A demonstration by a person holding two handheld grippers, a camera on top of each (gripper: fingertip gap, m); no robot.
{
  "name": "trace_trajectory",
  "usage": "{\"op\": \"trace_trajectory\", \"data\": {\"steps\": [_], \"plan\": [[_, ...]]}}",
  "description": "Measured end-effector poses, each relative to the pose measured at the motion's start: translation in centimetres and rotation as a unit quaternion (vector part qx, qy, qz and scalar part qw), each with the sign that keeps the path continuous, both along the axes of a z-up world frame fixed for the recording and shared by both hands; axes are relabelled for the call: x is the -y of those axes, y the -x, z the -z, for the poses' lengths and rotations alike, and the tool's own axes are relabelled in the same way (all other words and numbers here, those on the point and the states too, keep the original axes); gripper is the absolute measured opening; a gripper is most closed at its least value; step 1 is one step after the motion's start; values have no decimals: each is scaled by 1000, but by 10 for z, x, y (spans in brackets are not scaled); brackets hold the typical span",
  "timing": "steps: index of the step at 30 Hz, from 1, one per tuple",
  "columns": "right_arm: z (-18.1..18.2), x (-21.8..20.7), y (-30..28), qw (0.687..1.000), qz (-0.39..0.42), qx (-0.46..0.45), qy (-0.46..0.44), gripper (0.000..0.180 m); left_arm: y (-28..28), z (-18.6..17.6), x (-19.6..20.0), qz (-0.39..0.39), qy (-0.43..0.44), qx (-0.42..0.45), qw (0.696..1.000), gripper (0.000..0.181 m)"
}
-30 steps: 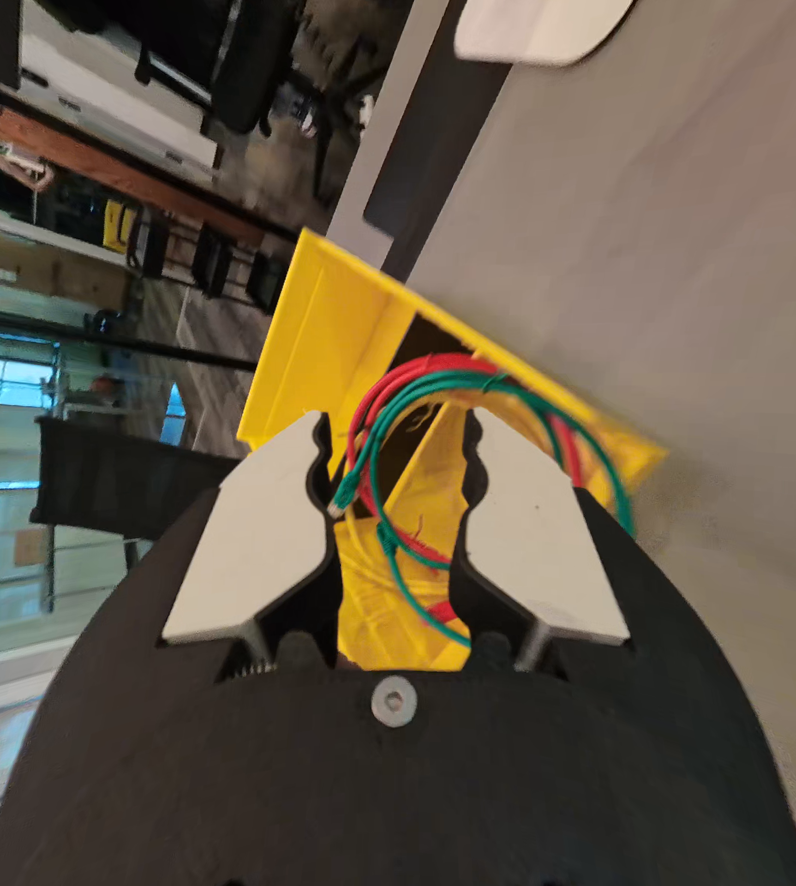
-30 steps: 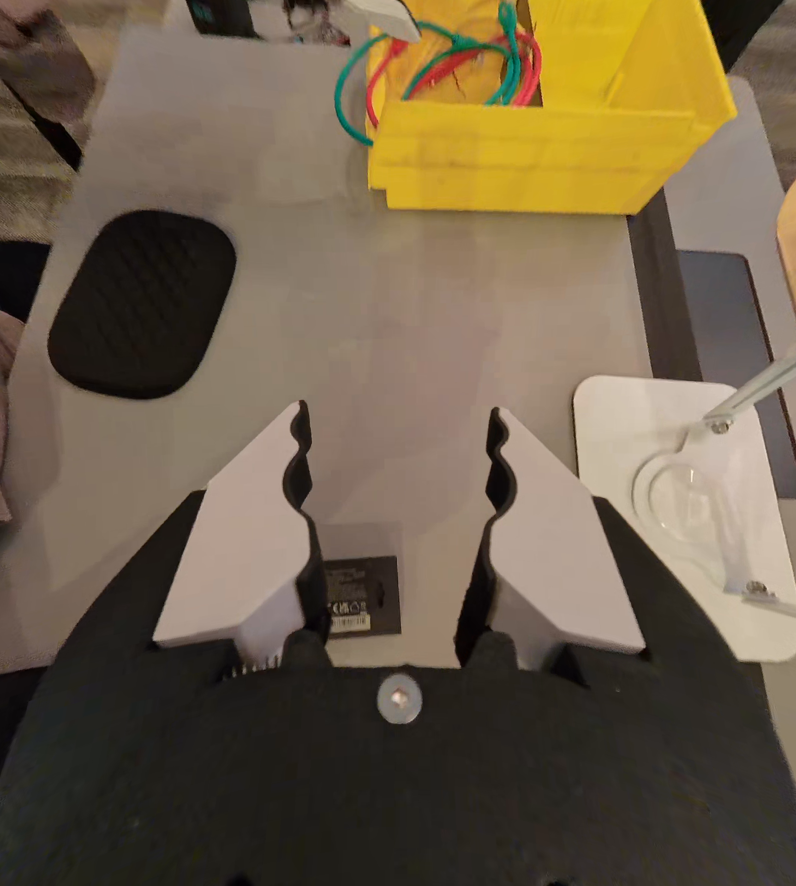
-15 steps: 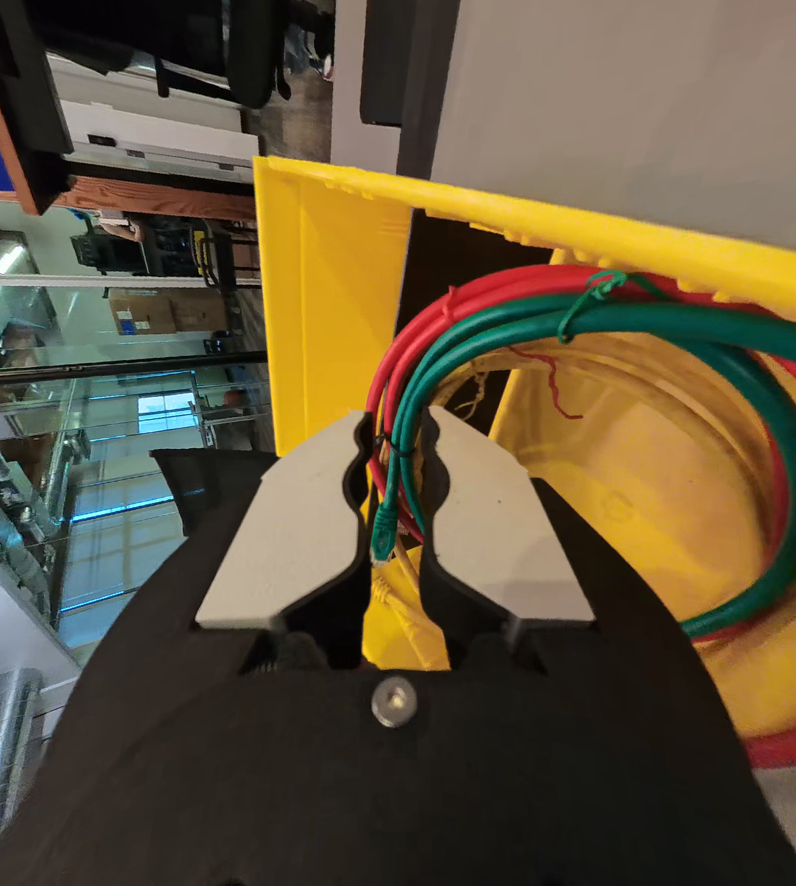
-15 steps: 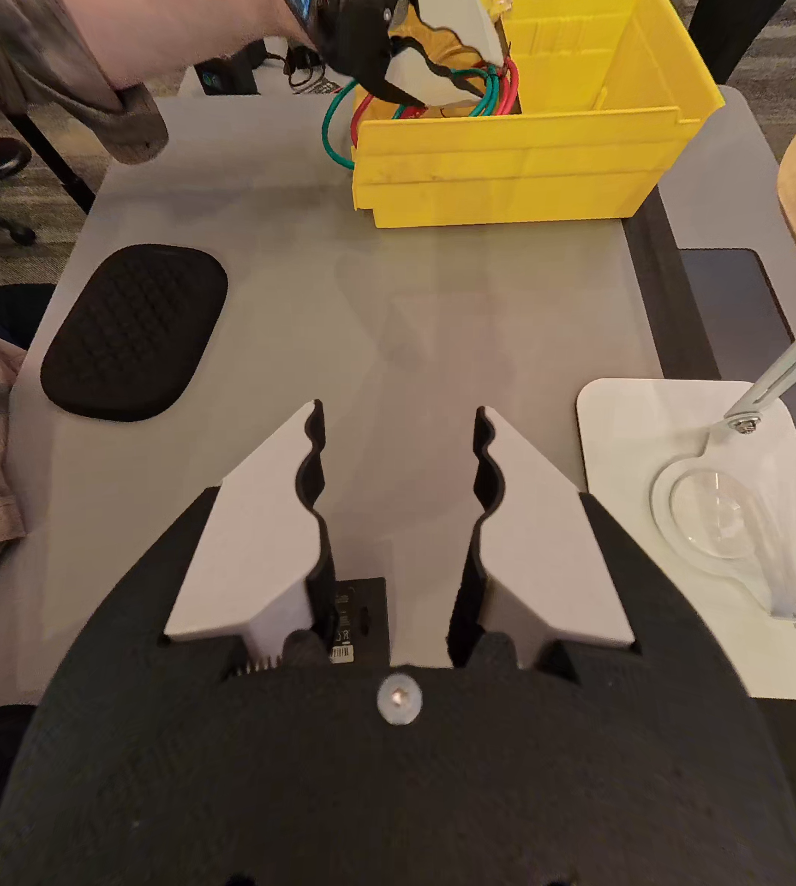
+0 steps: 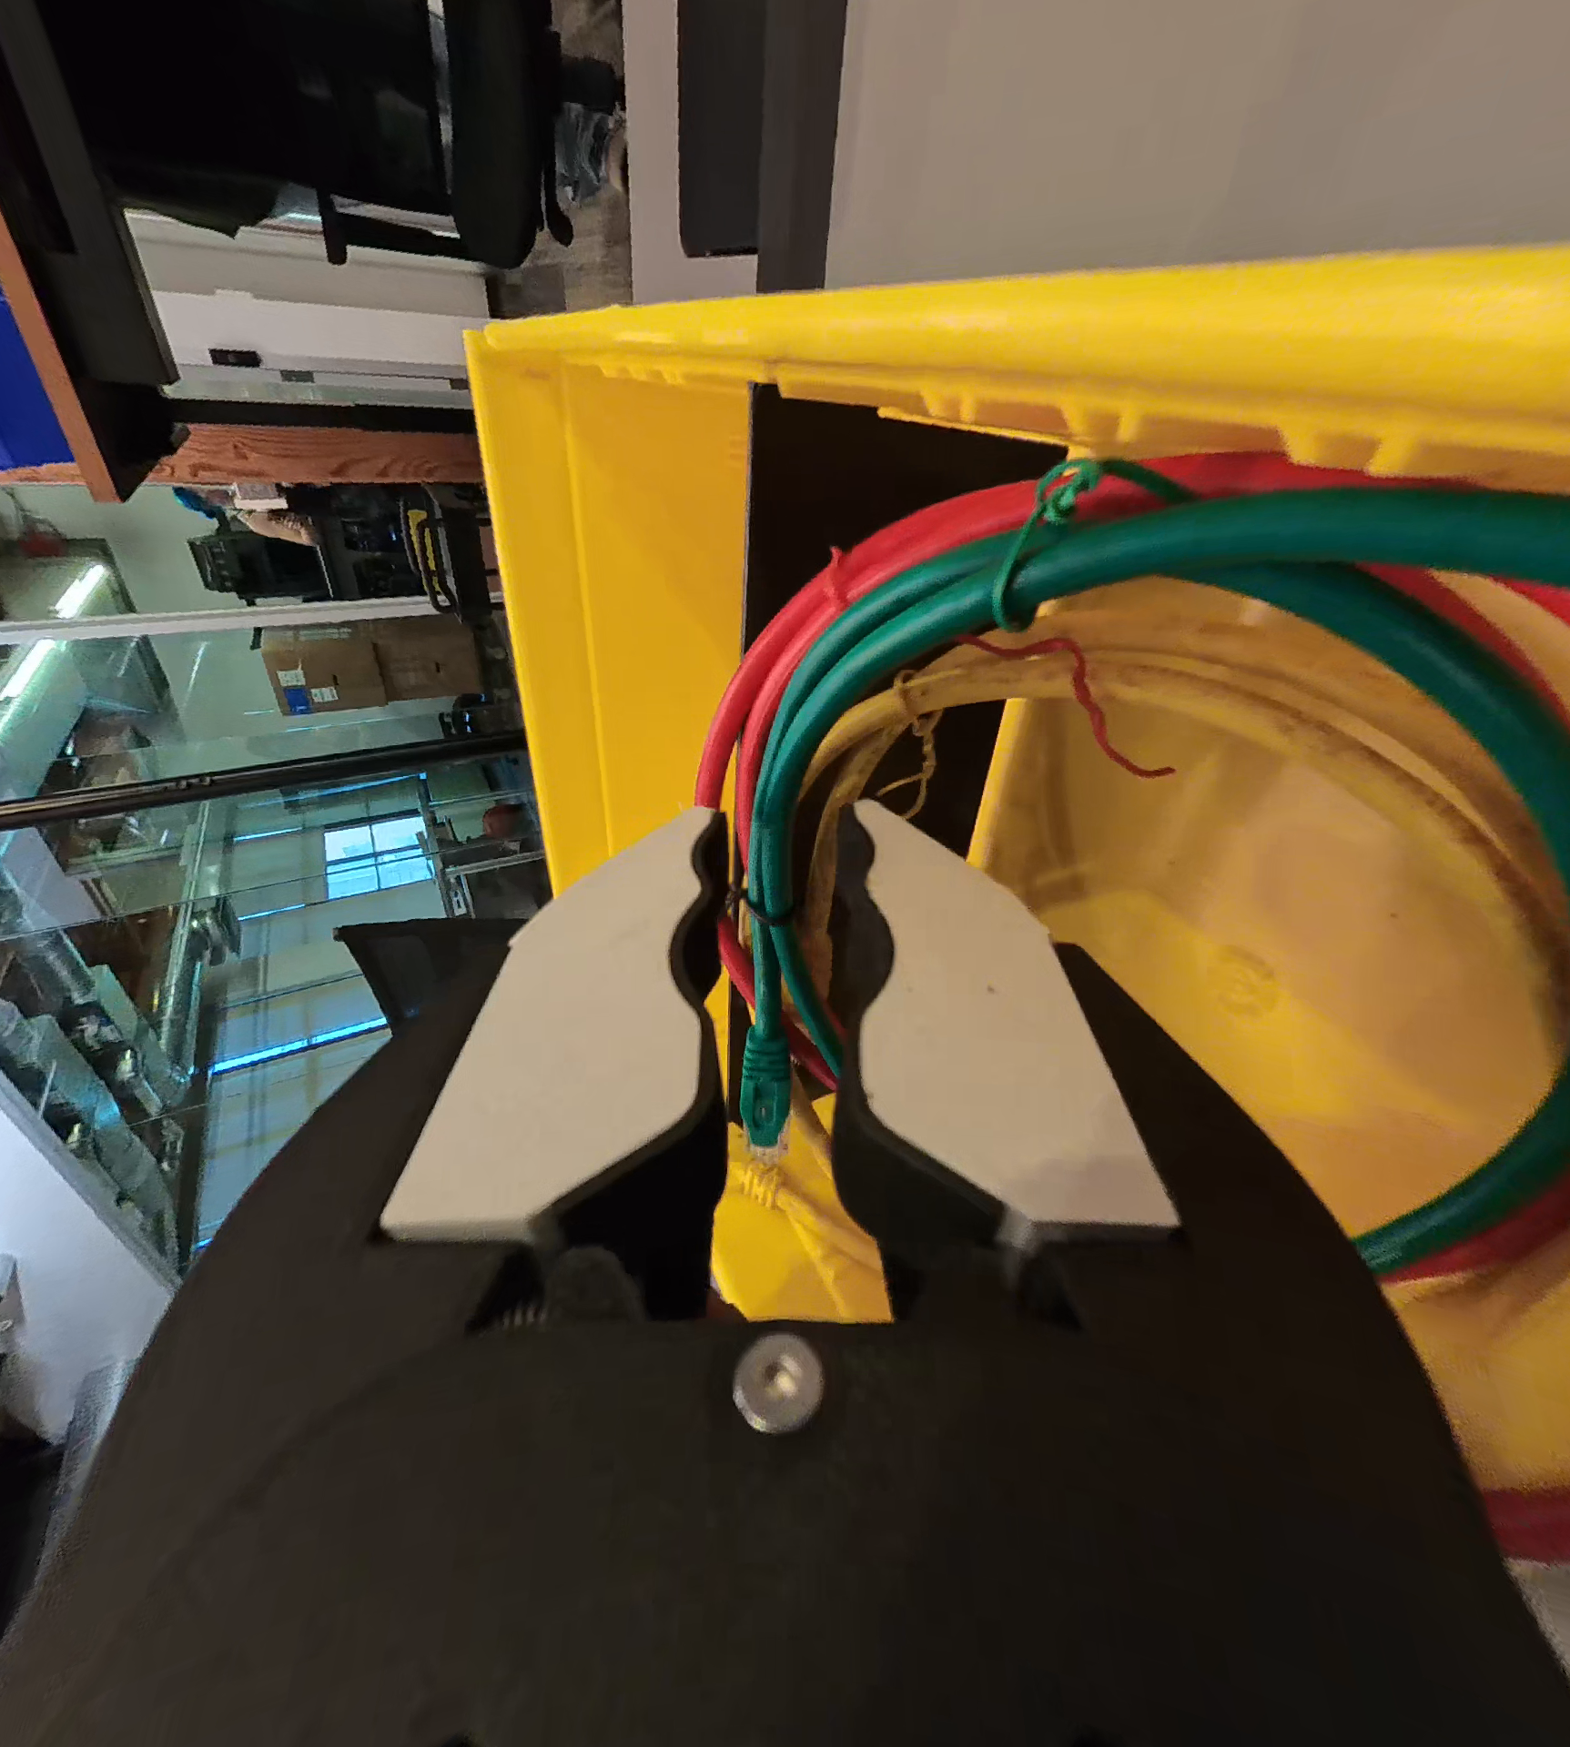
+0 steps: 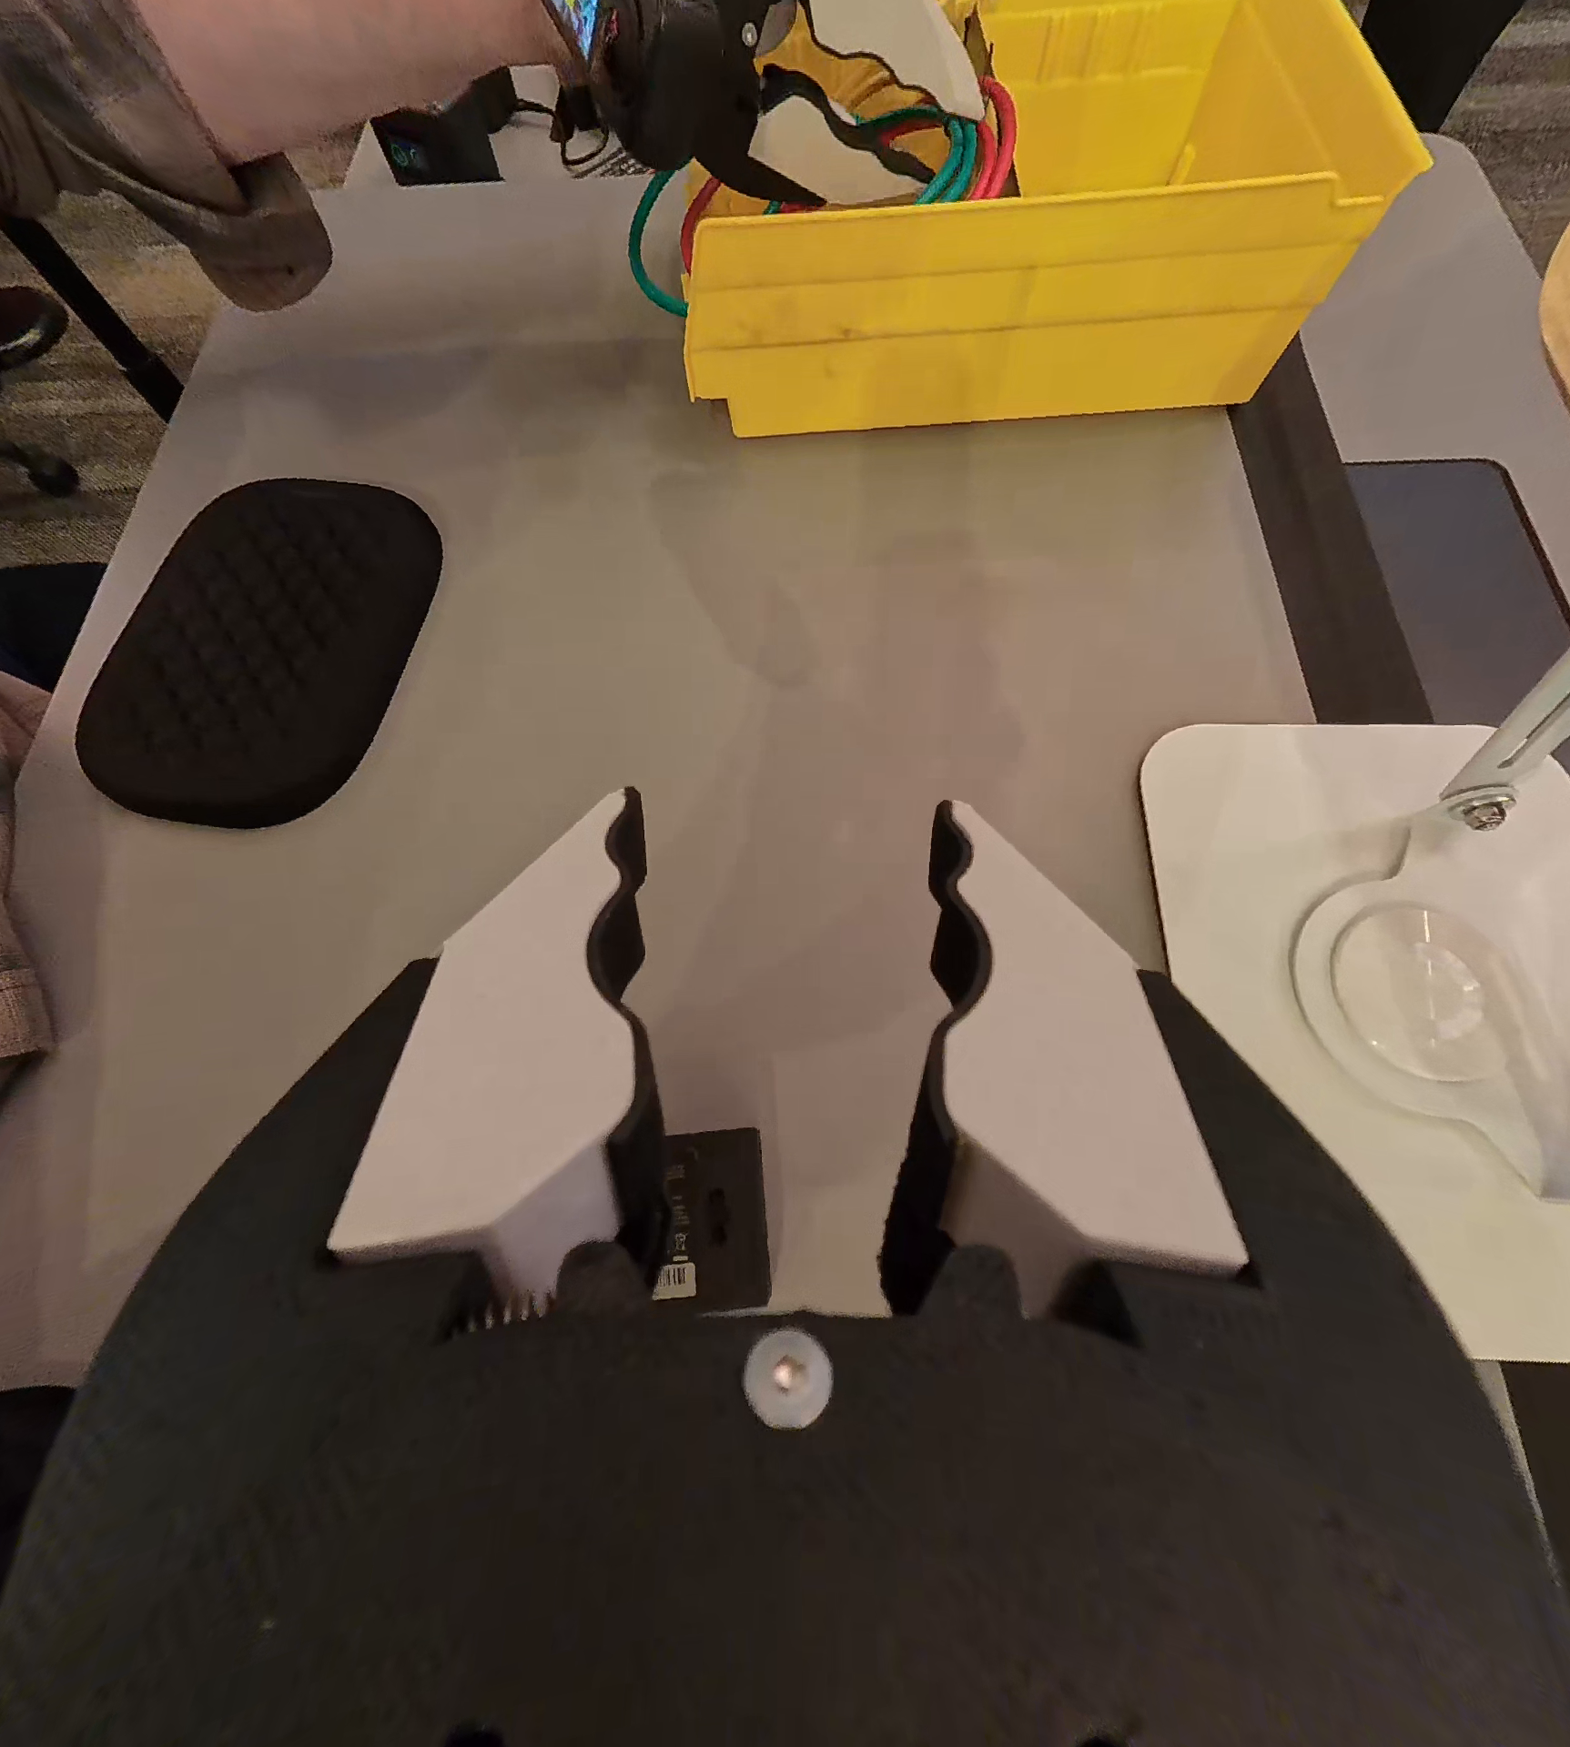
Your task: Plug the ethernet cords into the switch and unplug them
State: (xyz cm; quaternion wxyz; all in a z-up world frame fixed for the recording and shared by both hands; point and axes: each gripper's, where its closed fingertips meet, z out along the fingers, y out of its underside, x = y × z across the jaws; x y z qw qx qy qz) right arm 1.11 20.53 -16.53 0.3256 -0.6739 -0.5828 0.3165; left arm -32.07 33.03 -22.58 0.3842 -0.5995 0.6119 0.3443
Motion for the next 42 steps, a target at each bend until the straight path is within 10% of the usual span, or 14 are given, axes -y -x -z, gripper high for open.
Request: {"op": "trace_trajectory", "data": {"steps": [9, 26, 42], "plan": [[1, -2, -4, 1000, 3, -3, 4, 59, 5, -16, 0, -5, -36, 5, 999, 6], [-13, 2, 4, 999, -2, -22, -23, 59, 34, -196, 46, -29, -212, 201, 956, 5], [-54, 35, 67, 966, -72, -241, 59, 61, -185, -297, 126, 225, -60, 512, 827, 6]]}}
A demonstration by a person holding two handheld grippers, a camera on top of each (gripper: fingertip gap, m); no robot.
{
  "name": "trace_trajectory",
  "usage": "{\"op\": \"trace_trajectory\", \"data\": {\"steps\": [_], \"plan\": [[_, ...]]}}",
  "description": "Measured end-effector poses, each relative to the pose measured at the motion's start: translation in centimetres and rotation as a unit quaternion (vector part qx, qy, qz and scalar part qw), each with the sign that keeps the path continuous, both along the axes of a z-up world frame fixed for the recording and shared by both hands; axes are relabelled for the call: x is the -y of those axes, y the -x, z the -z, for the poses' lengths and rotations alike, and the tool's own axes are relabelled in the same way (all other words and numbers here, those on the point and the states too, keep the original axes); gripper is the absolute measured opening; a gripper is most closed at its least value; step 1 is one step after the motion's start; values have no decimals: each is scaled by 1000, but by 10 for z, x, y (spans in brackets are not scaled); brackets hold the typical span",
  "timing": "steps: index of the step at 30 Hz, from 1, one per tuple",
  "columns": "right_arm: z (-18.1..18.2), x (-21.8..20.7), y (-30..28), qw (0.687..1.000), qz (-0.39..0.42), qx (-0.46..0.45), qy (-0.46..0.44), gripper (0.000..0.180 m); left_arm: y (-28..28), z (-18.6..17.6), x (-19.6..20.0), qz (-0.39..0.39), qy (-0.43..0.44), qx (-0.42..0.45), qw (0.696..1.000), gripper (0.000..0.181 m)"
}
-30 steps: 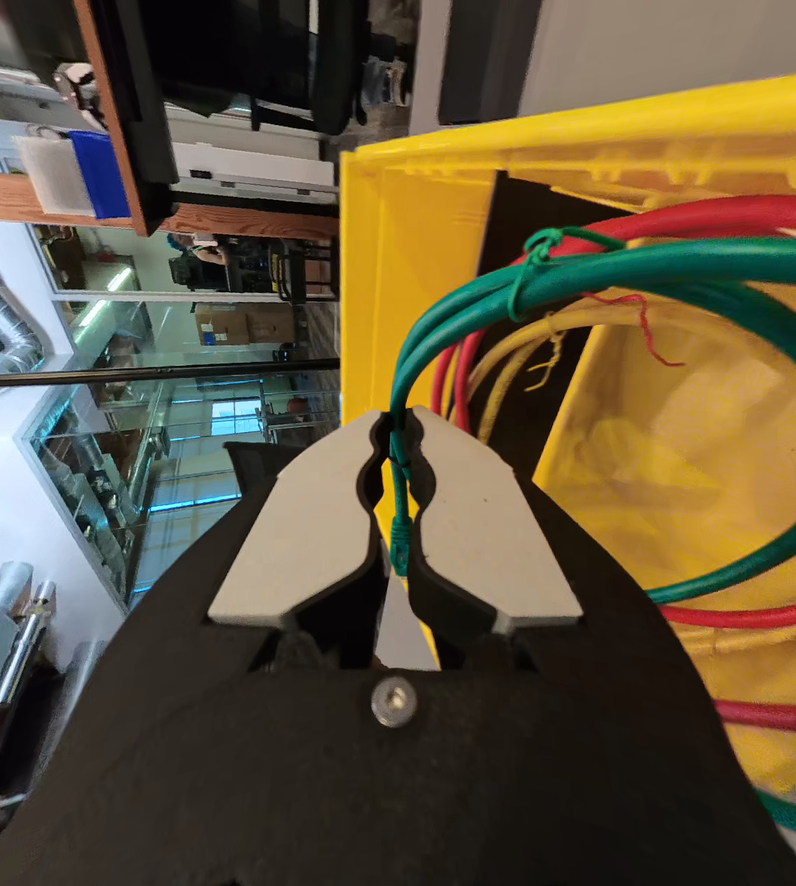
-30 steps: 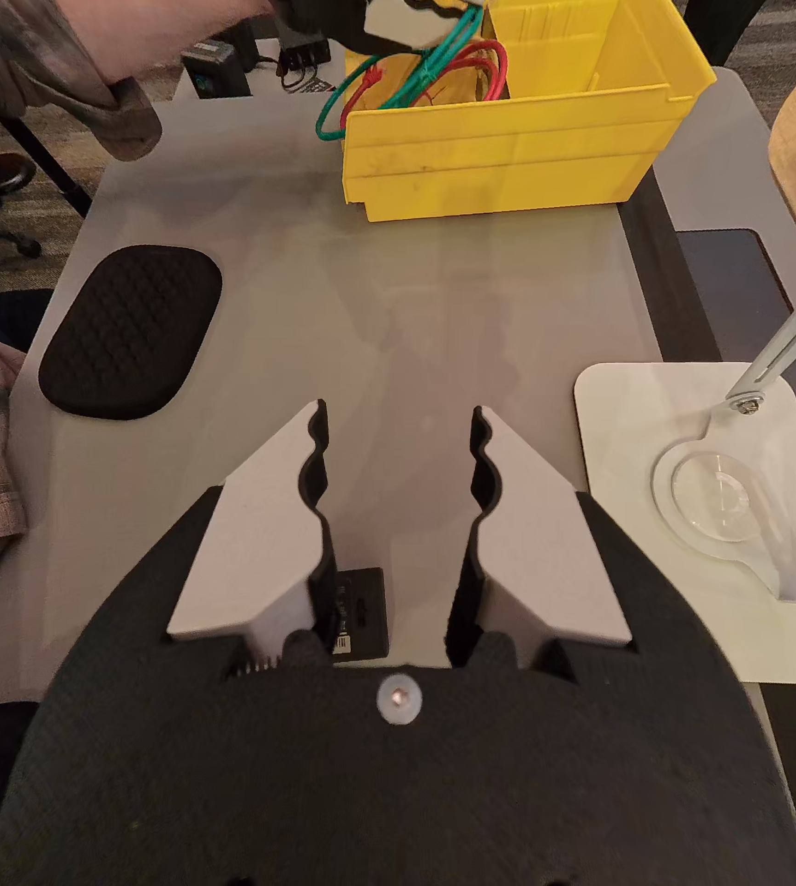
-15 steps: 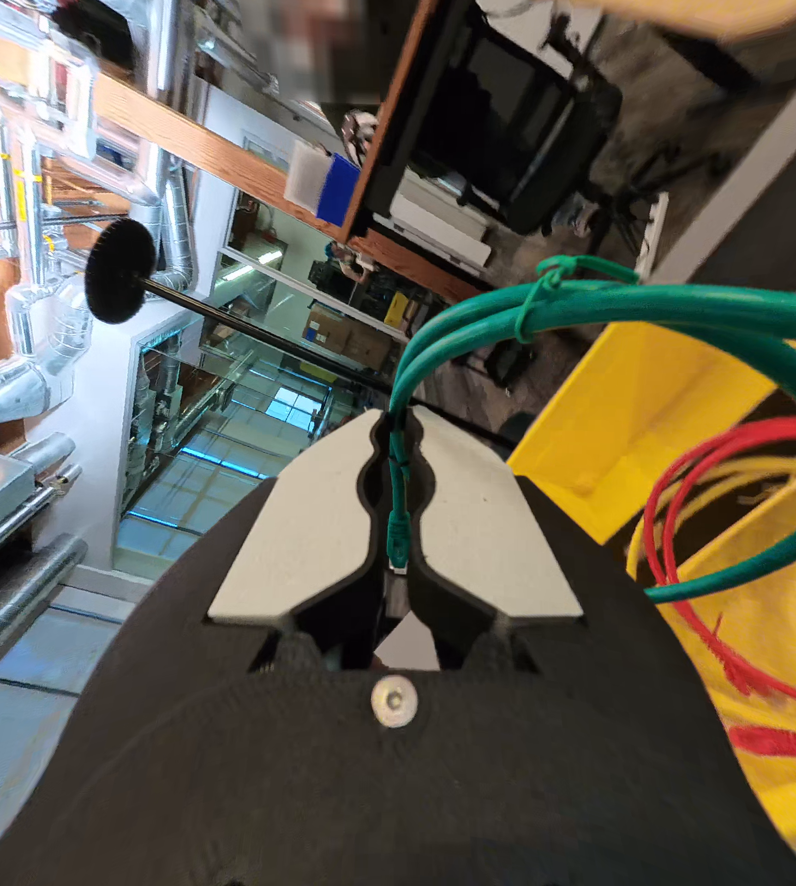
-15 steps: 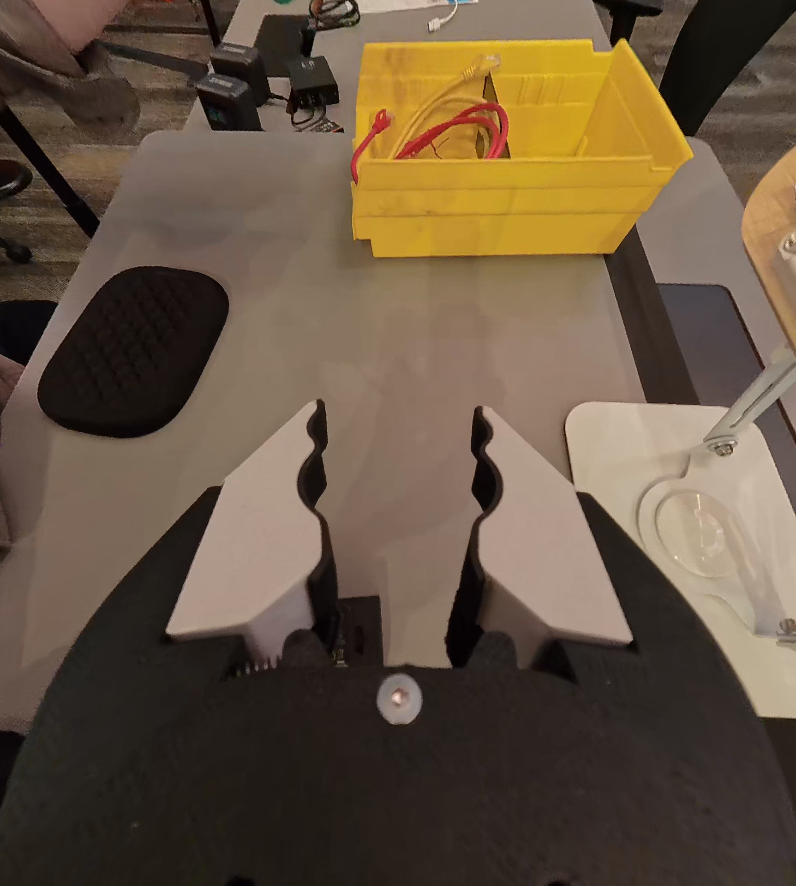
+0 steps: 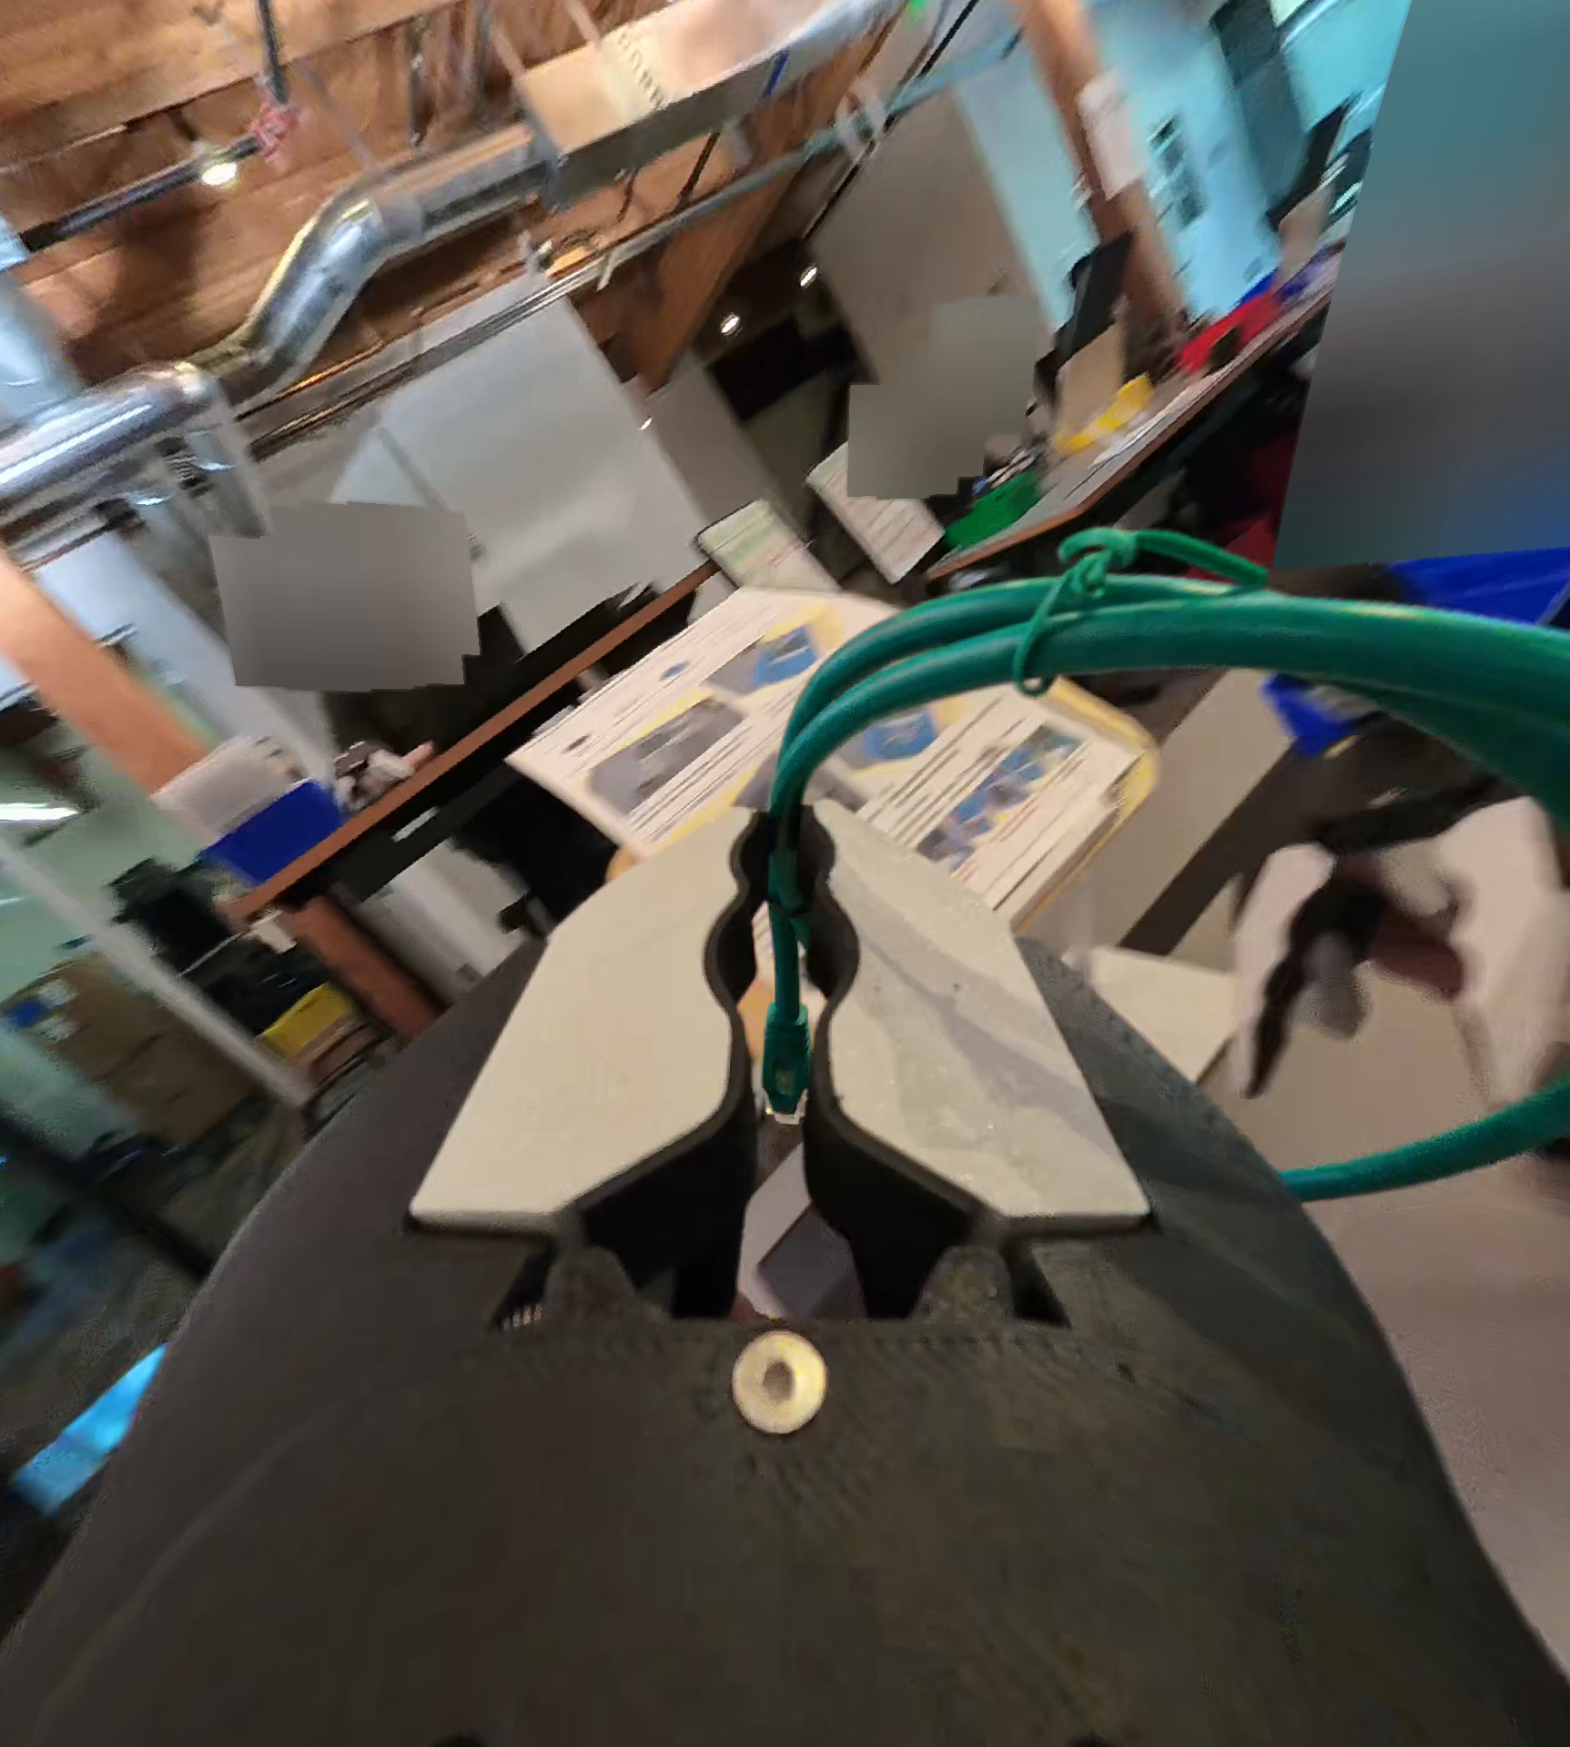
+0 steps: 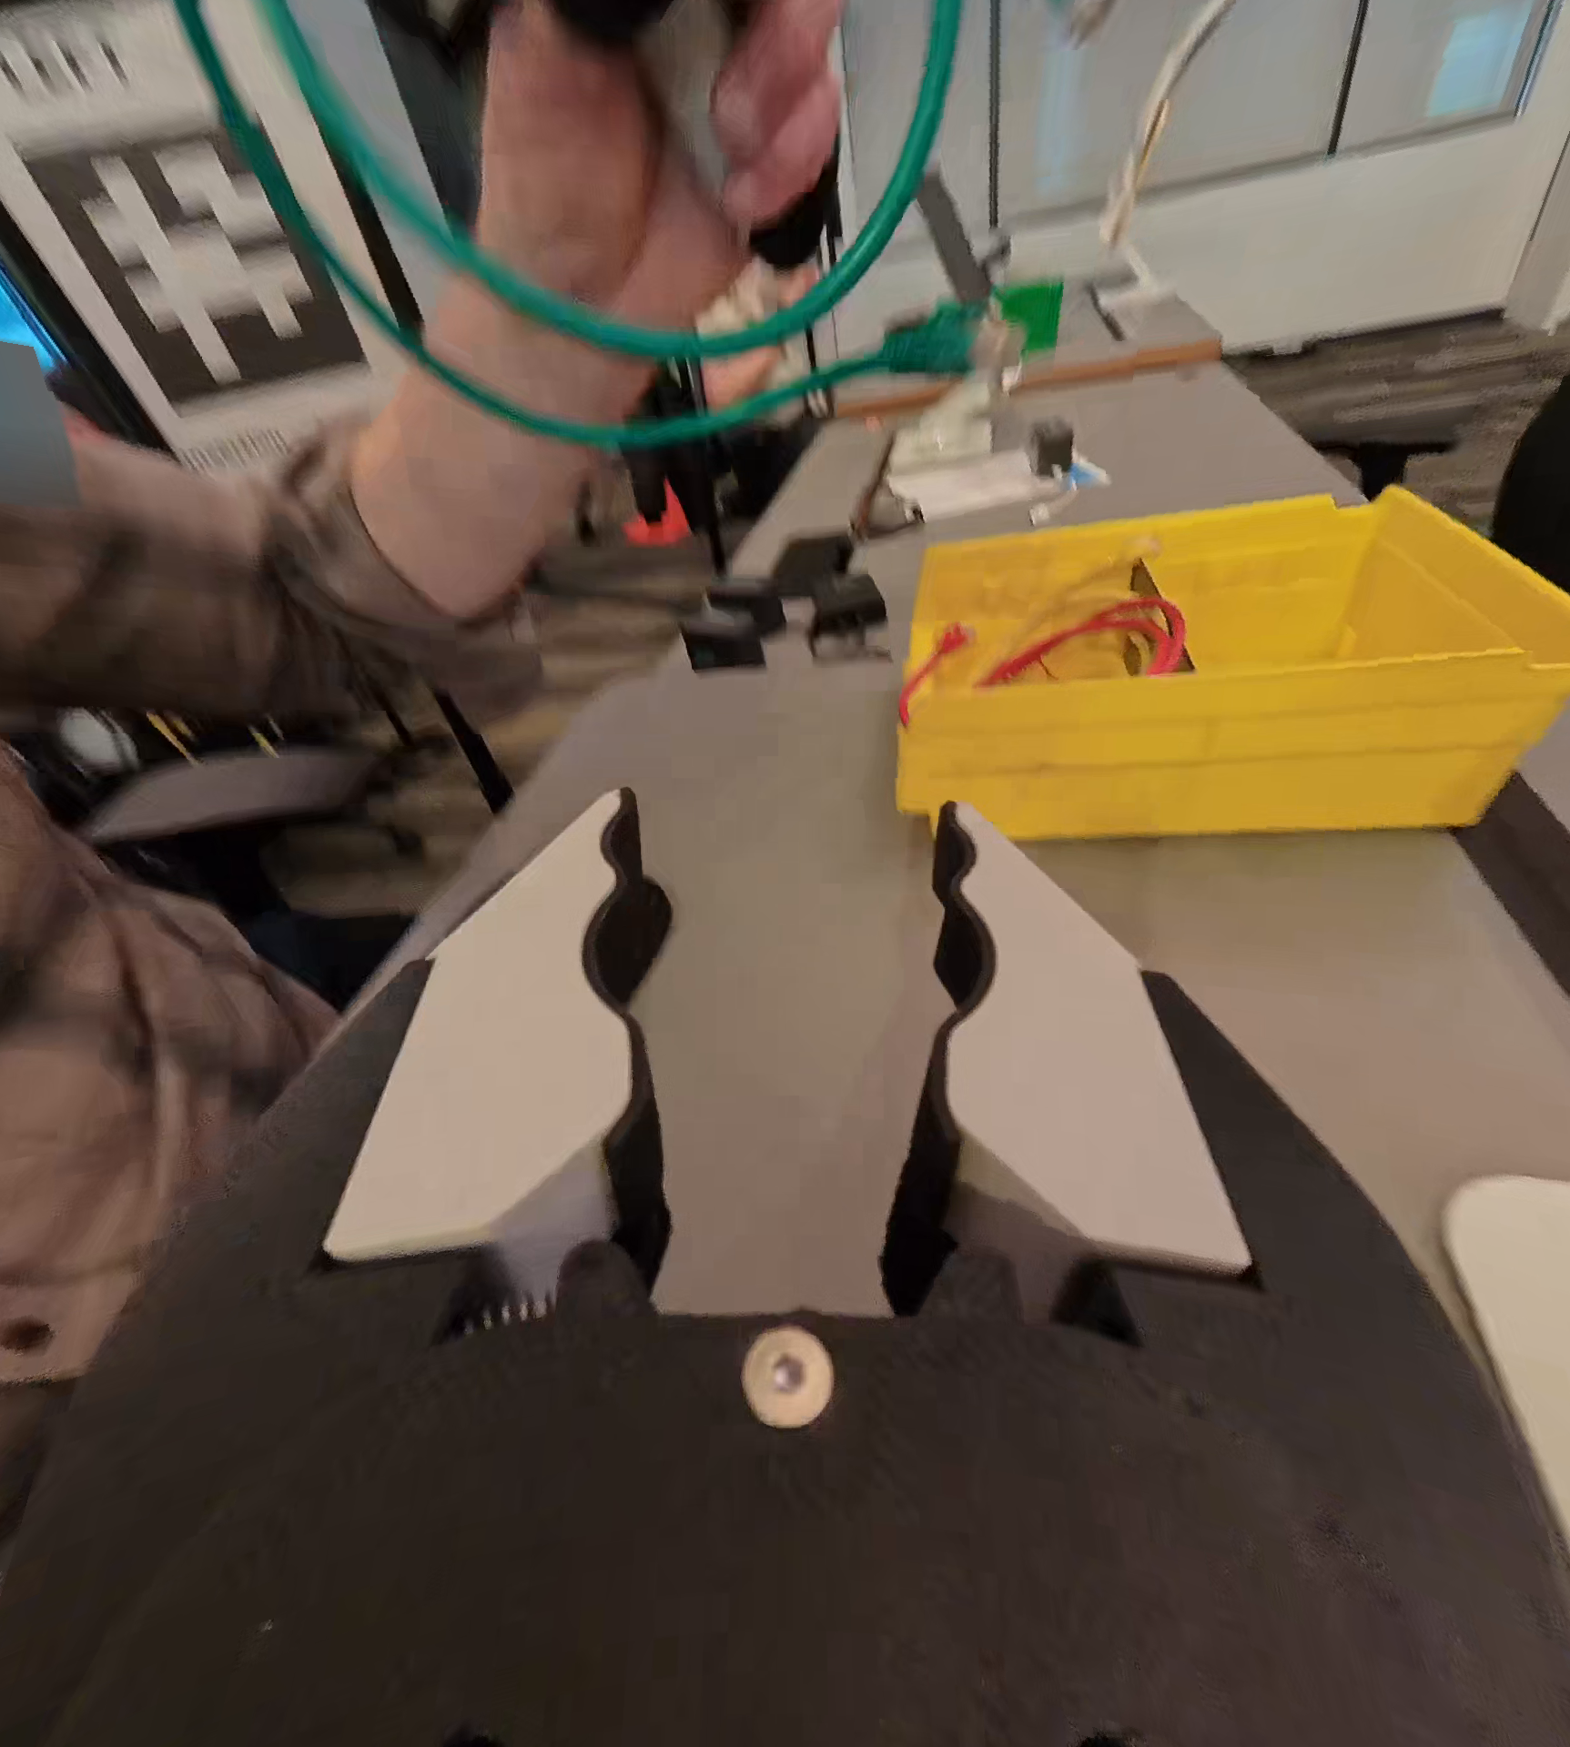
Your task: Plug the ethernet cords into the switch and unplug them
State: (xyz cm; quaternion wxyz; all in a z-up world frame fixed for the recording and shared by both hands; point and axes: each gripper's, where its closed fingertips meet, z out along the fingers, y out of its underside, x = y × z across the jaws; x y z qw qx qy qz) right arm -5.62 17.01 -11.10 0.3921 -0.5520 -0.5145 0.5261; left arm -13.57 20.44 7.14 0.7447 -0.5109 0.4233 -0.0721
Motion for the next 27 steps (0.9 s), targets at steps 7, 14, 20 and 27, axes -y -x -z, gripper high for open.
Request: {"op": "trace_trajectory", "data": {"steps": [7, 14, 20, 27], "plan": [[-15, 0, 1, 989, -37, -112, 93, 60, -90, 9, 32, 129, 12, 15, 992, 5], [-13, 0, 6, 979, -56, -142, 136, 58, -134, 26, 42, 184, 27, 24, 982, 5], [-23, -2, 0, 963, -73, -193, 171, 33, -147, 32, 47, 205, 33, 28, 978, 5], [-27, 1, -5, 964, -75, -205, 149, 10, -148, 35, 49, 211, 36, 32, 976, 5]]}}
